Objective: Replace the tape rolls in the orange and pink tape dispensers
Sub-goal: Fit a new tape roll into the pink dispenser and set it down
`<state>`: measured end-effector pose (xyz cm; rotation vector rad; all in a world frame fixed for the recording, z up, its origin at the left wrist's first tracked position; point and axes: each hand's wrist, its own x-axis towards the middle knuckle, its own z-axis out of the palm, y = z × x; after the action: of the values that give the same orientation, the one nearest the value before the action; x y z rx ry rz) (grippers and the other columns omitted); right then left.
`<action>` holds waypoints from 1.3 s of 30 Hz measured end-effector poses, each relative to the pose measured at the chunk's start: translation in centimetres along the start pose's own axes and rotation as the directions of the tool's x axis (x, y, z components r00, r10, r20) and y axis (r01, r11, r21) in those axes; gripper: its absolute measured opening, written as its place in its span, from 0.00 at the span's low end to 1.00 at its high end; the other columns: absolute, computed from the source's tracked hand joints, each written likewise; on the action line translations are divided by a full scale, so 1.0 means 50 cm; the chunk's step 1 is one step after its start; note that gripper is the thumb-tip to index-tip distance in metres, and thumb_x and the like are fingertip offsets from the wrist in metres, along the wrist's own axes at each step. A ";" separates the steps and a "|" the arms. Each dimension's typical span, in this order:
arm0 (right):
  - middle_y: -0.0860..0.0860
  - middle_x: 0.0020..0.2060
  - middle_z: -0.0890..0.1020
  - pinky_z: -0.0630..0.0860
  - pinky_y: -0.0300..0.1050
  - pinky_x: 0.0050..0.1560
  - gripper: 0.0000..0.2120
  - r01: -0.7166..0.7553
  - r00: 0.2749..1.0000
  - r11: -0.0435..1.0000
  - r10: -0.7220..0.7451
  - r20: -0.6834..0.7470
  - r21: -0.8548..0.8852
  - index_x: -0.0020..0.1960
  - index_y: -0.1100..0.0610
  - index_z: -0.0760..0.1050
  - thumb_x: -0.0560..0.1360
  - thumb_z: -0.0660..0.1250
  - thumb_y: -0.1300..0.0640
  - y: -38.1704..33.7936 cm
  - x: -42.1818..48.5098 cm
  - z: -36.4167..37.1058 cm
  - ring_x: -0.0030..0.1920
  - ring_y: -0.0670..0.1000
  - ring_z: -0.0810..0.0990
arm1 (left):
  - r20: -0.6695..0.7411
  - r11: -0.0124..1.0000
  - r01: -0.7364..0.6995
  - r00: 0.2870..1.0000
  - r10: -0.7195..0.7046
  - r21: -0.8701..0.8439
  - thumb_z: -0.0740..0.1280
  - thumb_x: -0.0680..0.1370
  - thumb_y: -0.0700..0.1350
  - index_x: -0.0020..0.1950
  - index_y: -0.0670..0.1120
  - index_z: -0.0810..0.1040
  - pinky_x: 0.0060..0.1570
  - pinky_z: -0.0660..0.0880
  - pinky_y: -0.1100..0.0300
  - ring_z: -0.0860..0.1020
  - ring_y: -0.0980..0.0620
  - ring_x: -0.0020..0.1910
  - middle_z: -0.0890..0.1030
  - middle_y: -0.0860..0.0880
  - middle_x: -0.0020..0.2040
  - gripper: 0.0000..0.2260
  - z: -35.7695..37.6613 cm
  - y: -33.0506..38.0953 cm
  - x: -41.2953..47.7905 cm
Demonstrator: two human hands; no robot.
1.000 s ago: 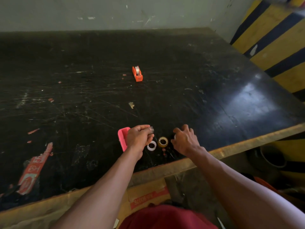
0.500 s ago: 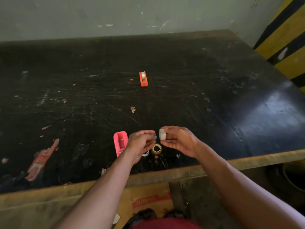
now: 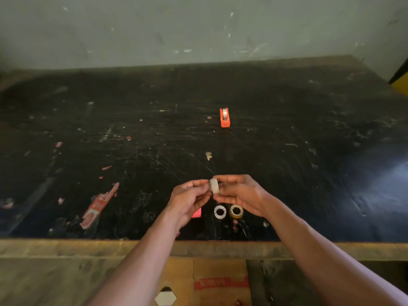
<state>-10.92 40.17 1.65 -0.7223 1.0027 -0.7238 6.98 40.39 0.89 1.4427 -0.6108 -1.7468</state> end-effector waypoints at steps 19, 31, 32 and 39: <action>0.63 0.59 0.81 0.83 0.44 0.49 0.21 0.148 0.983 0.984 -0.157 -0.100 -0.094 0.67 0.62 0.75 0.75 0.65 0.74 0.029 0.067 0.224 0.51 0.56 0.85 | 0.107 0.997 -0.012 0.994 0.003 0.077 0.70 0.77 0.31 0.51 0.41 0.84 0.46 0.81 0.59 0.86 0.49 0.49 0.87 0.41 0.50 0.08 -0.209 0.119 -0.009; 0.59 0.58 0.83 0.82 0.47 0.54 0.21 0.160 0.980 0.945 -0.187 -0.070 -0.285 0.64 0.58 0.79 0.74 0.68 0.72 0.026 0.063 0.258 0.56 0.55 0.84 | 0.183 0.997 0.007 0.983 -0.021 0.075 0.69 0.76 0.29 0.50 0.39 0.83 0.45 0.83 0.59 0.87 0.48 0.47 0.87 0.41 0.48 0.07 -0.259 0.131 -0.016; 0.58 0.58 0.83 0.82 0.47 0.54 0.21 0.157 0.981 0.946 -0.183 -0.069 -0.285 0.64 0.58 0.78 0.74 0.68 0.72 0.025 0.061 0.259 0.56 0.55 0.84 | 0.190 0.997 0.004 0.982 -0.019 0.077 0.69 0.77 0.29 0.50 0.39 0.83 0.45 0.83 0.59 0.87 0.48 0.48 0.87 0.41 0.49 0.07 -0.260 0.130 -0.017; 0.58 0.57 0.83 0.82 0.46 0.54 0.20 0.160 0.979 0.963 -0.183 -0.089 -0.218 0.64 0.59 0.78 0.74 0.69 0.70 0.027 0.045 0.258 0.57 0.56 0.84 | 0.301 0.997 0.069 0.951 -0.075 0.030 0.65 0.78 0.27 0.53 0.37 0.83 0.45 0.84 0.59 0.87 0.48 0.50 0.87 0.41 0.52 0.10 -0.263 0.134 -0.019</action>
<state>1.92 41.61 4.12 -0.9712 1.1364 -0.8219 21.45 38.67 3.43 1.2314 -0.7433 -2.0448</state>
